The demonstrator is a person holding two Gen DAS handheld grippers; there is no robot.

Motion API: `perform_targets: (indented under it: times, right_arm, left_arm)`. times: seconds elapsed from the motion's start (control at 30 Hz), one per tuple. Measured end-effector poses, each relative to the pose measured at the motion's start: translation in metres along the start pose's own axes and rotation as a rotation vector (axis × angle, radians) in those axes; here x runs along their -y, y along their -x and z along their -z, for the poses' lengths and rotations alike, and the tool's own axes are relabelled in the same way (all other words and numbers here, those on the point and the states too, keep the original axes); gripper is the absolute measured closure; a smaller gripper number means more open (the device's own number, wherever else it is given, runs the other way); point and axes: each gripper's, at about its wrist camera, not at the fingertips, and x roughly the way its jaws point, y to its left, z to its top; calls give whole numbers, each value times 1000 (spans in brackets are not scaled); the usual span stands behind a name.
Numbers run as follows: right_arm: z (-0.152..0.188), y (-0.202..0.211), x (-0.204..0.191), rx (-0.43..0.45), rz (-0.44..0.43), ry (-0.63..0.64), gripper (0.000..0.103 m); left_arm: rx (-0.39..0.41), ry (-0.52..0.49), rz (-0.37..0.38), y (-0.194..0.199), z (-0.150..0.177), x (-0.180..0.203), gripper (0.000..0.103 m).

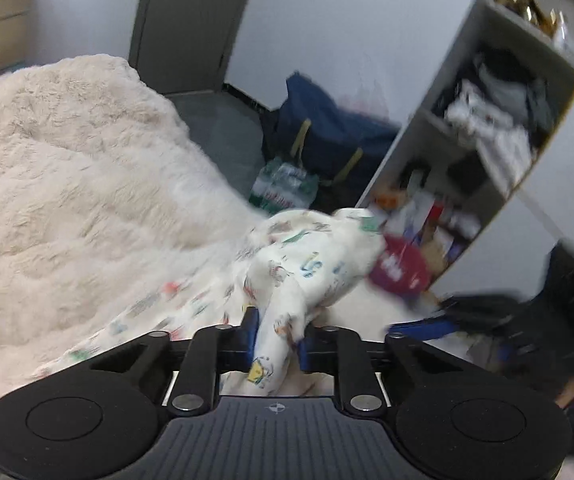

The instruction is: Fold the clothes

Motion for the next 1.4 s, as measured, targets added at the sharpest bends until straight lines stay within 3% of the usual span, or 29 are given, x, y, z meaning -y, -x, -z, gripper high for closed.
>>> perform_targets:
  times: [0.07, 0.1, 0.13, 0.2, 0.23, 0.33, 0.4, 0.53, 0.6, 0.7, 0.77, 0.9, 1.0, 1.07, 1.2, 1.23, 1.4]
  right_arm:
    - [-1, 0, 25, 47, 10, -122, 47]
    - [-1, 0, 34, 67, 6, -171, 47]
    - [2, 2, 56, 113, -59, -311, 47]
    - [4, 5, 76, 130, -113, -418, 47]
    - [7, 6, 87, 136, -133, -468, 47]
    - [15, 11, 110, 143, -137, -538, 47]
    - [23, 9, 126, 131, -213, -612, 47]
    - [30, 8, 135, 123, -270, -639, 47]
    - [26, 6, 131, 111, -280, -619, 46]
    - [24, 6, 127, 109, -298, -606, 45]
    - [23, 6, 122, 106, -303, -592, 45]
    - [21, -1, 111, 75, -287, -557, 45]
    - [21, -5, 102, 57, -280, -532, 45]
    - [21, -6, 98, 50, -288, -517, 45]
    - [20, -7, 85, 30, -293, -465, 44]
    - [20, -7, 81, 24, -284, -446, 44]
    - [19, -3, 80, 32, -305, -451, 44]
  left_arm:
    - [45, 94, 26, -4, -14, 15, 90]
    - [73, 152, 37, -7, -20, 20, 84]
    - [107, 238, 59, -10, -25, 25, 67]
    - [125, 316, 147, -20, -34, 44, 35]
    - [132, 349, 193, -25, -38, 54, 31]
    - [107, 228, 132, -27, -42, 81, 30]
    - [96, 173, 102, -21, -37, 89, 28]
    - [117, 37, 18, 10, -15, 96, 15]
    - [122, -66, -92, 36, 8, 91, 14]
    - [110, -109, -189, 54, 31, 72, 9]
    - [98, -65, -261, 62, 44, 48, 9]
    - [93, 56, -229, 63, 54, 12, 9]
    - [53, 49, -236, 44, 57, 5, 9]
    - [13, 56, -194, 25, 59, -1, 10]
    - [-8, 159, -53, 3, 53, -12, 33]
    - [-18, 174, -30, -3, 50, -14, 34]
    - [-64, 126, -30, -11, 45, -6, 42]
